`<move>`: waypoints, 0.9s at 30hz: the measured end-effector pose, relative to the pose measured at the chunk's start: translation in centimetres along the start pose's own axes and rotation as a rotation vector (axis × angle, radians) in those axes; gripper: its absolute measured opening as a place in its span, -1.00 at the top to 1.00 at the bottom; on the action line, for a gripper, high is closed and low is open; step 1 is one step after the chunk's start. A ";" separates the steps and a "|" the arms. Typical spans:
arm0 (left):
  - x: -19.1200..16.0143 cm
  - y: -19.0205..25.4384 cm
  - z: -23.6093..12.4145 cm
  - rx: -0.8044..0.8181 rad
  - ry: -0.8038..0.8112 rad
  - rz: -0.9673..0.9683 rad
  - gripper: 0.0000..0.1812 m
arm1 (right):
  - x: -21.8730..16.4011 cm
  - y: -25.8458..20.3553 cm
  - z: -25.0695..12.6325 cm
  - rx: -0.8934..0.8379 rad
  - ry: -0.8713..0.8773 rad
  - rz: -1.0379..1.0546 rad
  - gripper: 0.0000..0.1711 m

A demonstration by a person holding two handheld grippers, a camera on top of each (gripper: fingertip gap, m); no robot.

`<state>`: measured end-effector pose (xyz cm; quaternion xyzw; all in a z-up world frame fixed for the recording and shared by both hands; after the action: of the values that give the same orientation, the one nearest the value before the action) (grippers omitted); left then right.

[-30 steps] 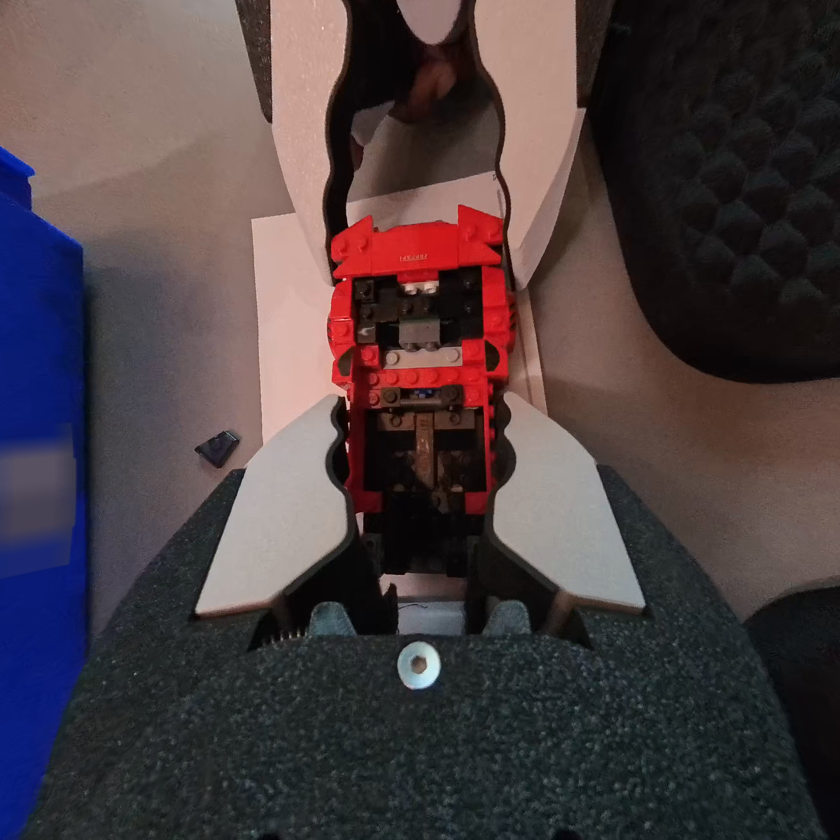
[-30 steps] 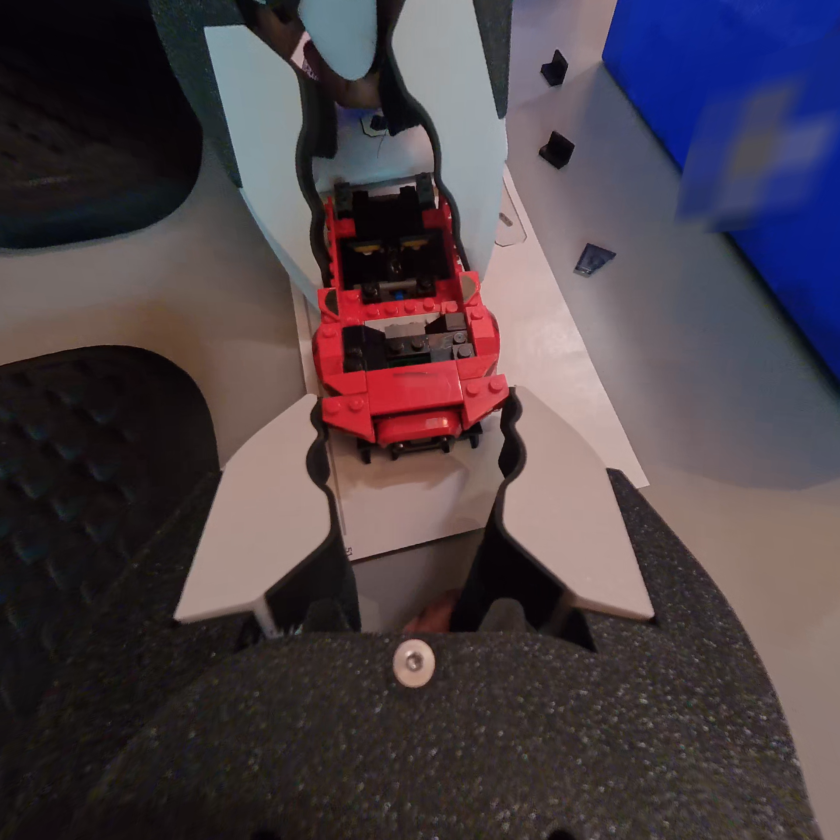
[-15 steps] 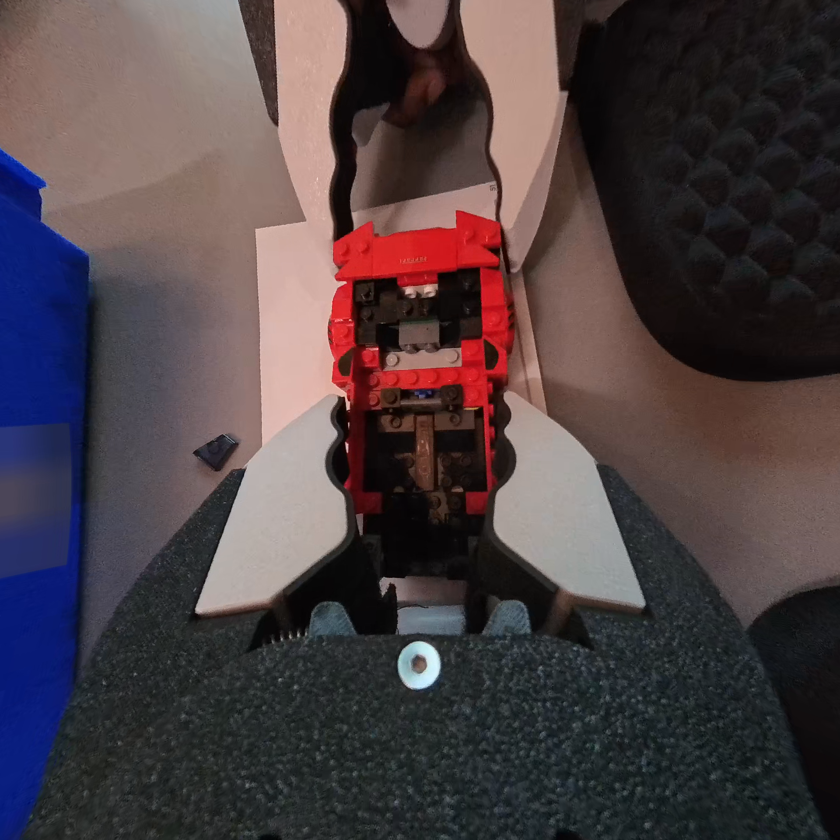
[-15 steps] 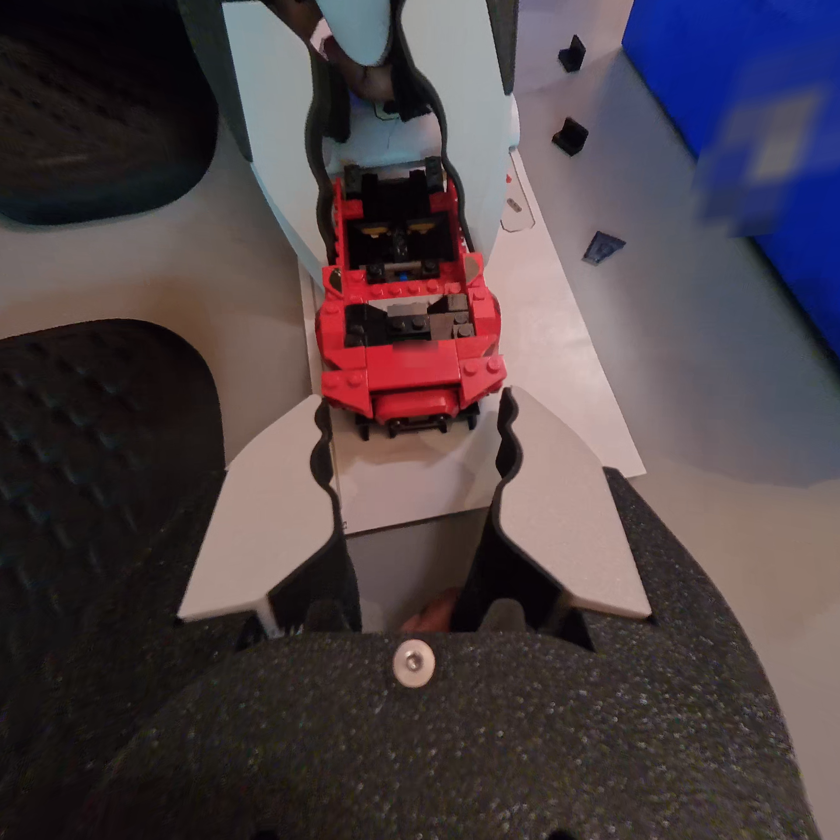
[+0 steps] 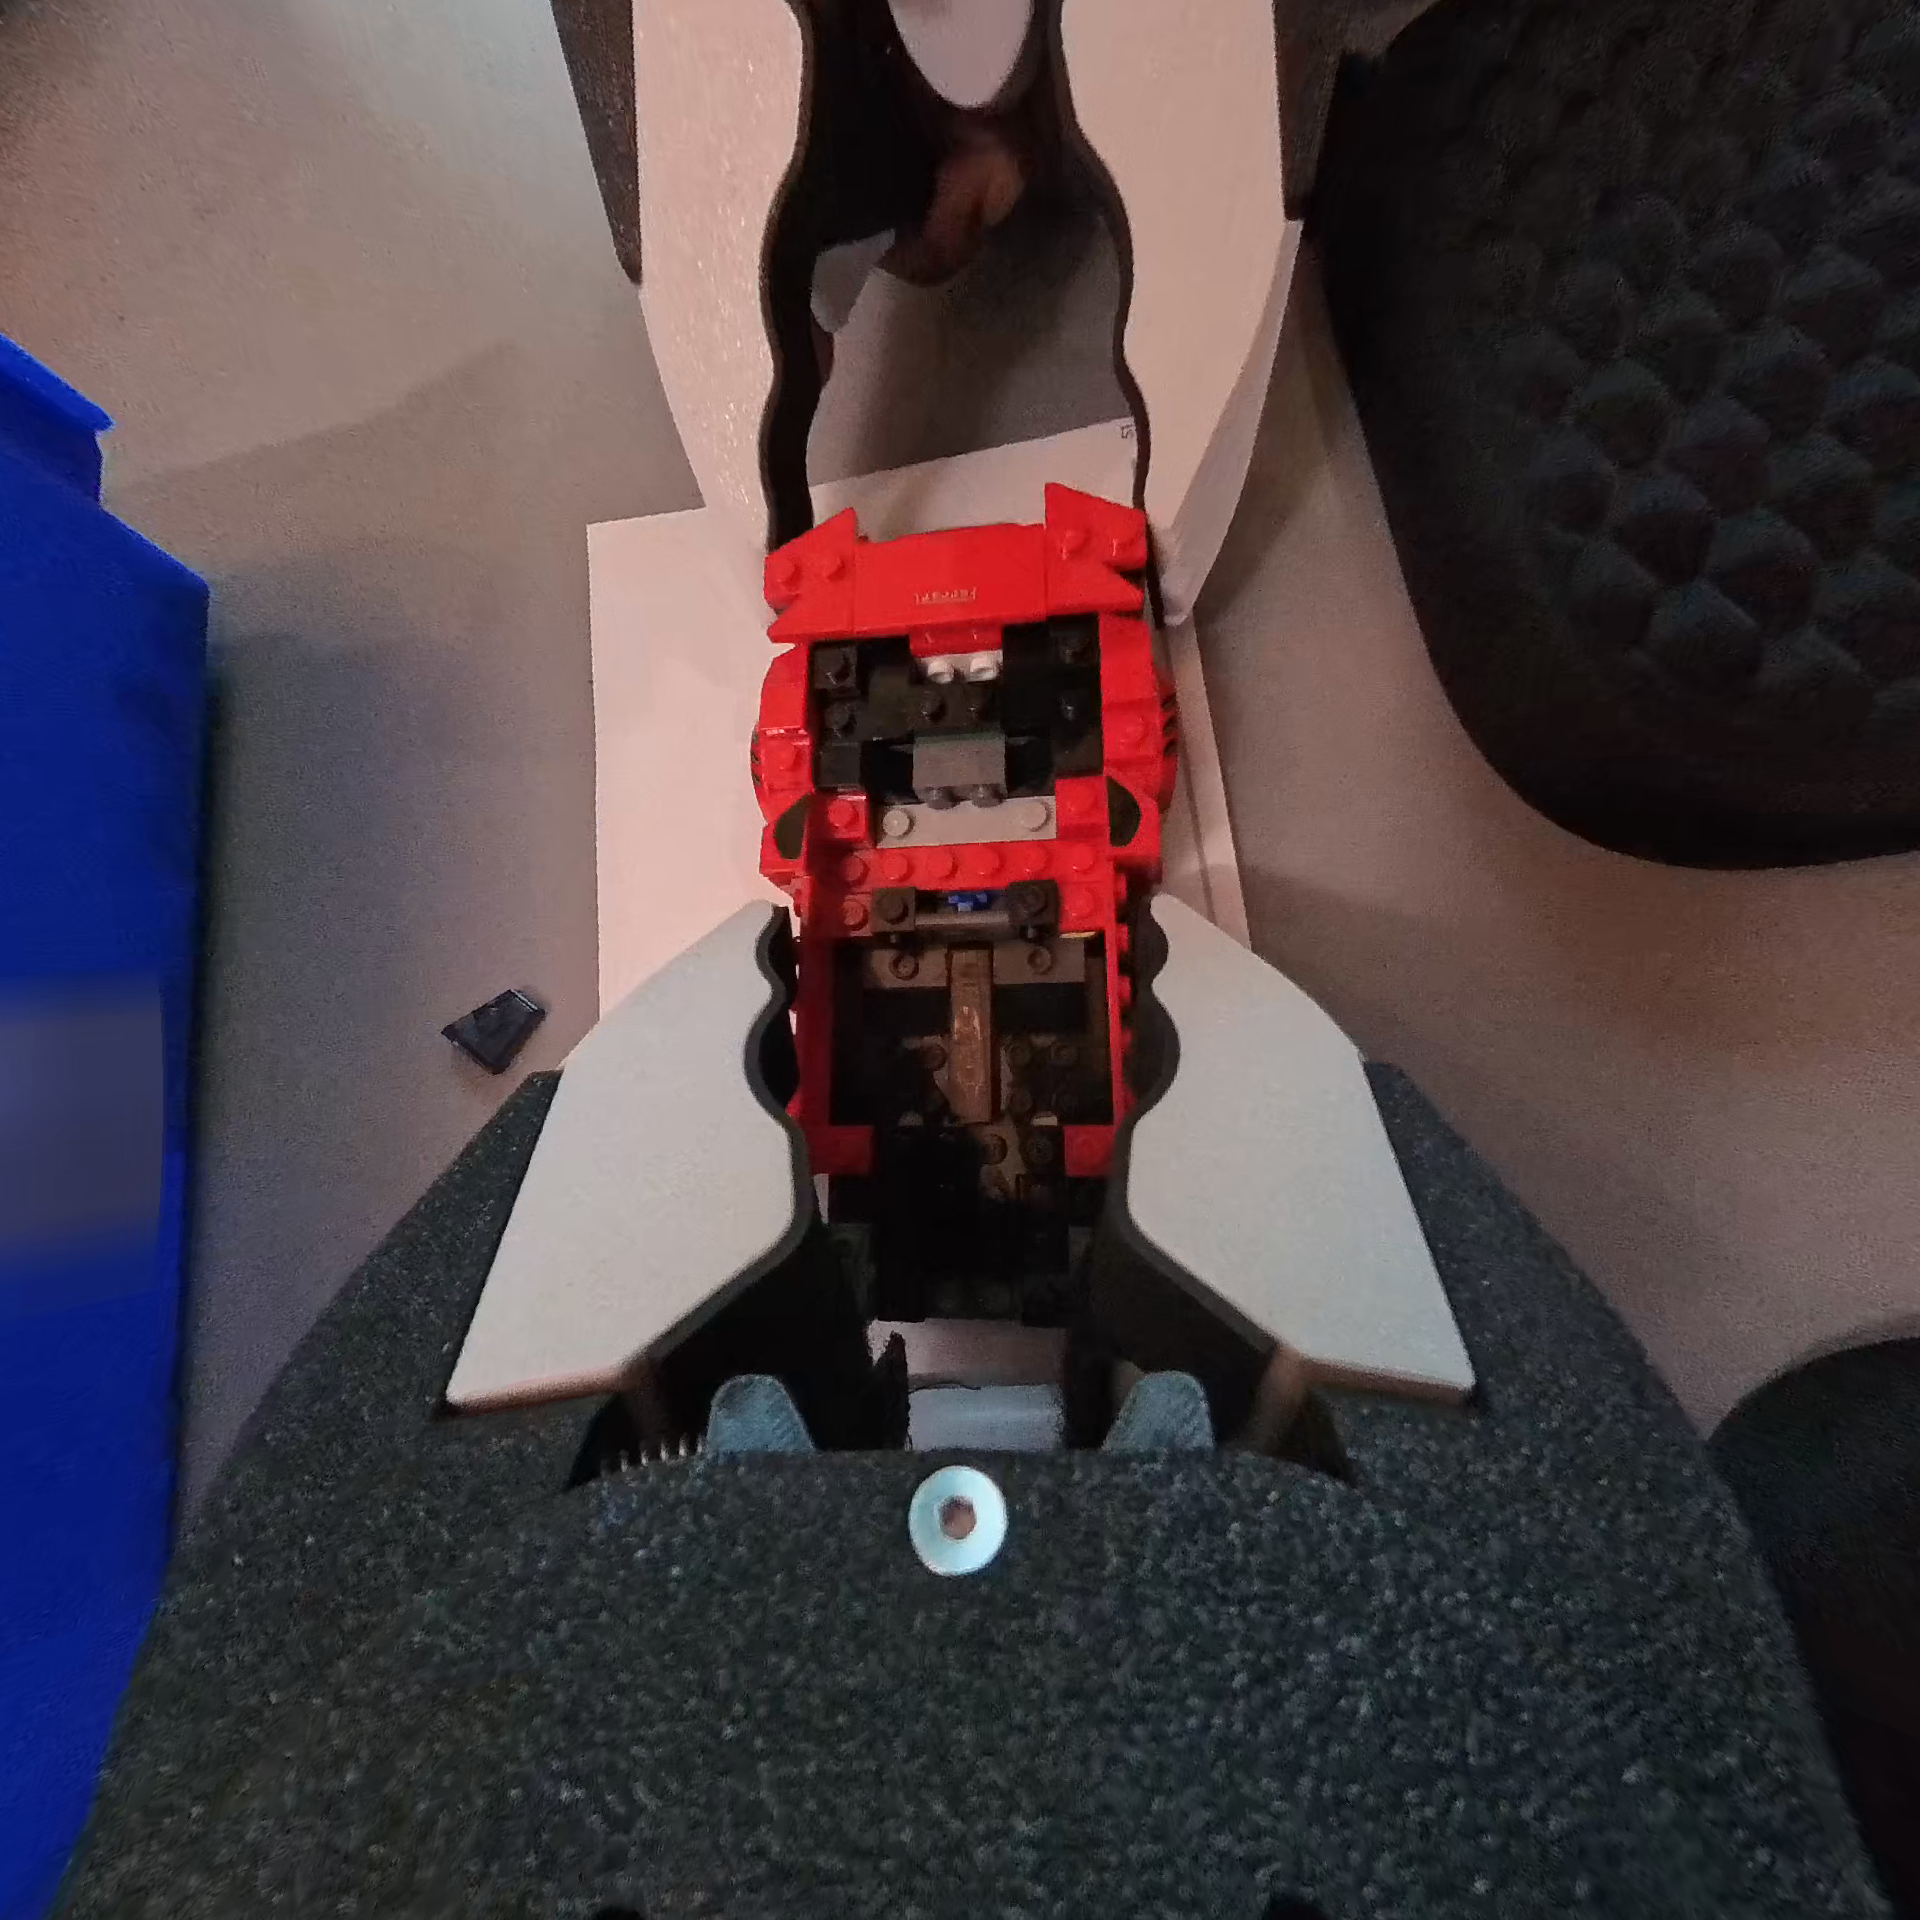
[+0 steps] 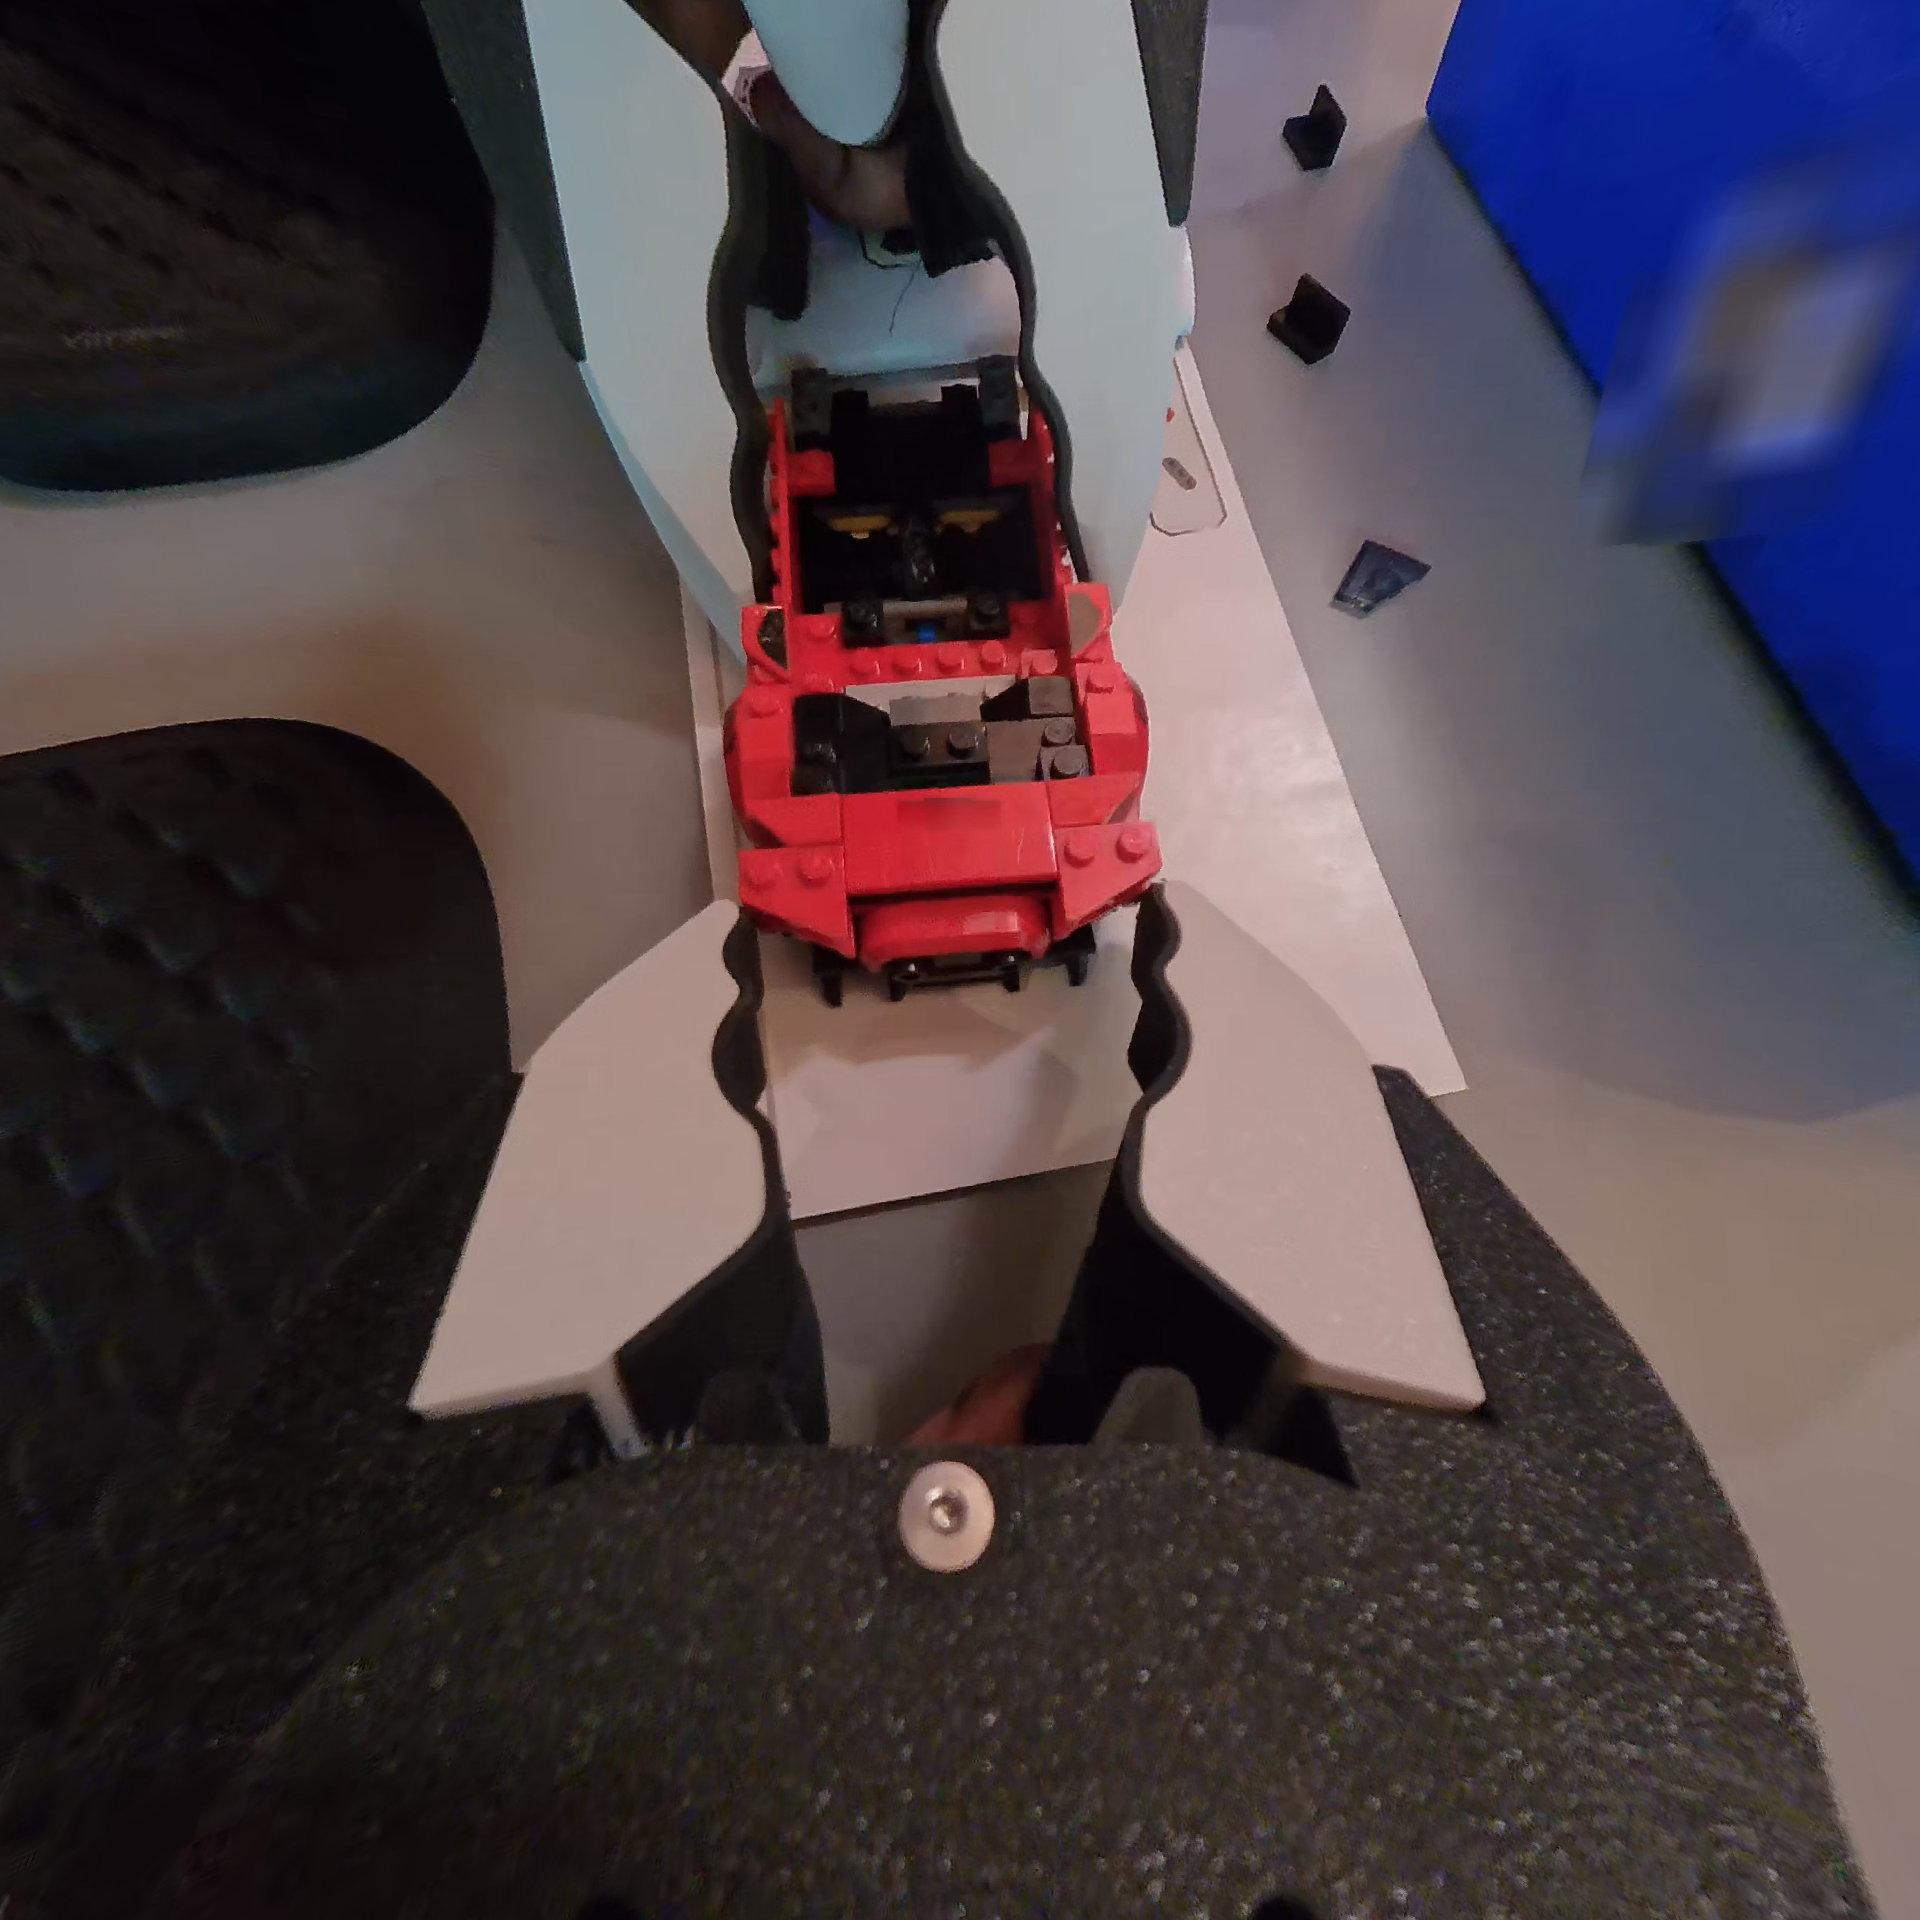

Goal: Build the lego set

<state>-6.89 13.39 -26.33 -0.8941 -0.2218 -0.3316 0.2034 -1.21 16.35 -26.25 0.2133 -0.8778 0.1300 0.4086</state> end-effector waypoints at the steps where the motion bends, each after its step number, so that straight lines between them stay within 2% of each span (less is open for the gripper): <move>1: 0.0 0.0 0.0 0.000 0.000 -0.001 0.32 | 0.0 0.0 0.0 0.000 -0.001 0.001 0.19; 27: 0.1 -0.1 0.1 0.006 0.008 0.003 0.32 | 0.0 0.0 0.1 0.004 0.010 0.002 0.19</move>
<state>-6.85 13.49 -26.33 -0.8925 -0.2205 -0.3342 0.2075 -1.30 16.33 -26.28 0.2126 -0.8756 0.1334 0.4127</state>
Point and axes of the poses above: each gripper's, where its closed fingertips meet, z out along the fingers, x out of its top, y = z × x across the jaws, the point moved 1 cm from there along -z, back along the fingers, and after that the axes turned 5 degrees about x, right-handed, at the moved point
